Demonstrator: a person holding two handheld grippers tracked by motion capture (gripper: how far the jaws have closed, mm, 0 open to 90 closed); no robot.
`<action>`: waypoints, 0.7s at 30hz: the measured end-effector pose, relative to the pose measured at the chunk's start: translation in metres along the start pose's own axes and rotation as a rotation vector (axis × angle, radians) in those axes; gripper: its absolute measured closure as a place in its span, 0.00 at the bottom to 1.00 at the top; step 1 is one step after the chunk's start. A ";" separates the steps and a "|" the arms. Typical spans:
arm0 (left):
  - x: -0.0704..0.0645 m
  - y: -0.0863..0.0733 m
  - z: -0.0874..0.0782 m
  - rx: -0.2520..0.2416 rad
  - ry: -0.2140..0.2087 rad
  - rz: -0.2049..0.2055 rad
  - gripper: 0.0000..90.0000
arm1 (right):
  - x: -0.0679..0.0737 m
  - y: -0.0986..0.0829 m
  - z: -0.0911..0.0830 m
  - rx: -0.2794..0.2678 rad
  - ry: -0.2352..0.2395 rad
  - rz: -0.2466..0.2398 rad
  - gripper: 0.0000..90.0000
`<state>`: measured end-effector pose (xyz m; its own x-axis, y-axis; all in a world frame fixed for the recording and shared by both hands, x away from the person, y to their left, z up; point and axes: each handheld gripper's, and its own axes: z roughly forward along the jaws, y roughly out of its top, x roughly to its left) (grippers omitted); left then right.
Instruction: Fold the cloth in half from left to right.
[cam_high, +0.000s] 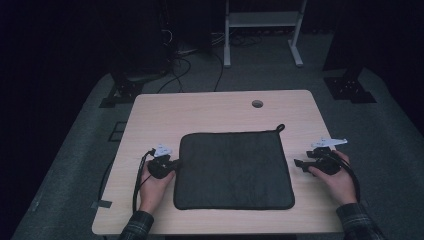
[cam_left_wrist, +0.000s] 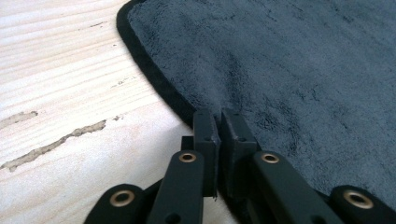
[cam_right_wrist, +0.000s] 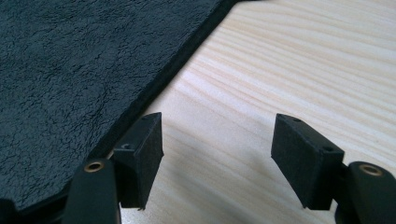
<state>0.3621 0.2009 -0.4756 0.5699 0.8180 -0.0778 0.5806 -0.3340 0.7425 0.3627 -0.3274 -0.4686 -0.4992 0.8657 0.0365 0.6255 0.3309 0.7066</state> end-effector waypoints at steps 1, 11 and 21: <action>0.000 0.000 0.000 0.004 0.000 -0.002 0.96 | 0.000 0.000 0.000 0.002 0.000 -0.001 0.36; 0.008 0.005 -0.005 -0.043 -0.081 -0.087 0.97 | 0.001 -0.001 0.004 0.016 0.009 -0.009 0.36; 0.006 0.018 -0.014 -0.110 -0.165 -0.123 0.97 | 0.004 -0.002 0.008 0.038 0.002 -0.032 0.35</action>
<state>0.3675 0.2066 -0.4535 0.5912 0.7589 -0.2732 0.5900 -0.1758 0.7881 0.3640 -0.3215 -0.4757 -0.5208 0.8535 0.0161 0.6317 0.3726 0.6798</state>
